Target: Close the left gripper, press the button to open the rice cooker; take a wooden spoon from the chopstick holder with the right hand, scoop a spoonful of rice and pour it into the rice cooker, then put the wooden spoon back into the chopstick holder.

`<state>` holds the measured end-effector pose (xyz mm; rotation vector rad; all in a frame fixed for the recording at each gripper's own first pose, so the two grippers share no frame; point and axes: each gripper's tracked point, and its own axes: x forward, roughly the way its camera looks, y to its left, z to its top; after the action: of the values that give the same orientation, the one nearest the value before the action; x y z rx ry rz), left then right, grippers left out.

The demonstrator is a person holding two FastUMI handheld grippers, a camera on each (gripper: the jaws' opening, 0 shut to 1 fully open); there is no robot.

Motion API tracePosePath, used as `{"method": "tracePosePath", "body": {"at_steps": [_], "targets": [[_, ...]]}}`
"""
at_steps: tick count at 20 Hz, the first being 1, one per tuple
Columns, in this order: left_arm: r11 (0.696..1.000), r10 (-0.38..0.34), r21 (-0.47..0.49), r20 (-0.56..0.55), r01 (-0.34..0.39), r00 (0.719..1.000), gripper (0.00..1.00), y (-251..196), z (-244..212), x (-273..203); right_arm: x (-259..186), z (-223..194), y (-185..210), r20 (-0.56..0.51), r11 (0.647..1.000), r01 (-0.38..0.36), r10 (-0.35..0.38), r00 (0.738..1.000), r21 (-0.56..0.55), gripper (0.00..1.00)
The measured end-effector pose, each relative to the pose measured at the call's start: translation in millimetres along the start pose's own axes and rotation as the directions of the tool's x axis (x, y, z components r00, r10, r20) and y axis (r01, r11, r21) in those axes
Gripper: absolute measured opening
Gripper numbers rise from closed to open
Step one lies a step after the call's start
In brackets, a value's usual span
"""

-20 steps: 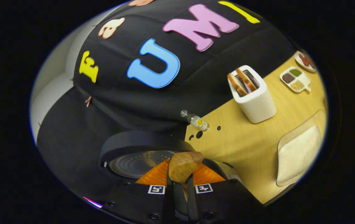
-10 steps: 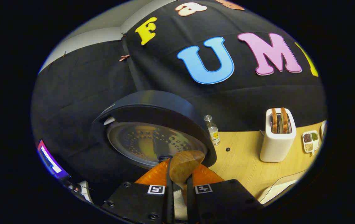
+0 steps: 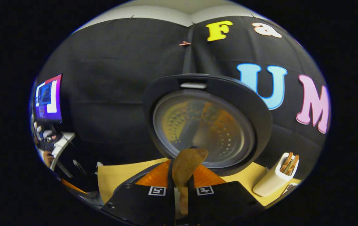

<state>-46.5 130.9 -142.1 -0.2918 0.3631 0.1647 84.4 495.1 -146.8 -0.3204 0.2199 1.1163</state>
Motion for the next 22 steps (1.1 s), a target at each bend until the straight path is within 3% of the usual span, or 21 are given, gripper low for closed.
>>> {"method": "tracePosePath", "body": {"at_steps": [3, 8, 12, 14, 15, 18, 22], "targets": [[1.000, 0.010, -0.010, 0.004, -0.009, 1.000, 0.95, 1.6, 0.6, 0.3, -7.1, -8.8, 10.9, -0.008, 0.999, -0.025, 0.024, 1.000, -0.045, 0.20], [0.998, 0.029, 0.048, 0.031, -0.031, 0.999, 0.95, 1.5, 6.4, -3.3, -17.3, 0.3, -9.9, -0.005, 0.988, 0.036, -0.036, 0.999, 0.149, 0.20], [0.997, 0.010, 0.074, 0.060, -0.014, 0.998, 0.96, -11.7, 15.5, -1.2, -48.9, 46.4, -54.4, 0.080, 0.935, 0.127, -0.162, 0.984, 0.331, 0.20], [0.997, -0.015, 0.075, 0.071, 0.010, 0.997, 0.96, -24.0, 19.2, 3.1, -80.1, 70.3, -86.2, 0.127, 0.903, 0.162, -0.229, 0.965, 0.397, 0.15], [0.997, -0.035, 0.077, 0.074, 0.029, 0.997, 0.96, -32.3, 21.3, 6.1, -93.3, 76.4, -100.2, 0.143, 0.892, 0.185, -0.264, 0.954, 0.413, 0.20], [0.991, -0.078, 0.113, 0.070, 0.069, 0.995, 0.95, -52.2, 29.1, 16.2, -143.3, 80.2, -155.0, 0.154, 0.843, 0.276, -0.383, 0.911, 0.462, 0.19], [0.986, -0.103, 0.142, 0.081, 0.091, 0.991, 0.95, -74.4, 46.6, 22.0, -214.2, 51.6, -226.3, 0.103, 0.715, 0.391, -0.540, 0.835, 0.580, 0.19]]}}
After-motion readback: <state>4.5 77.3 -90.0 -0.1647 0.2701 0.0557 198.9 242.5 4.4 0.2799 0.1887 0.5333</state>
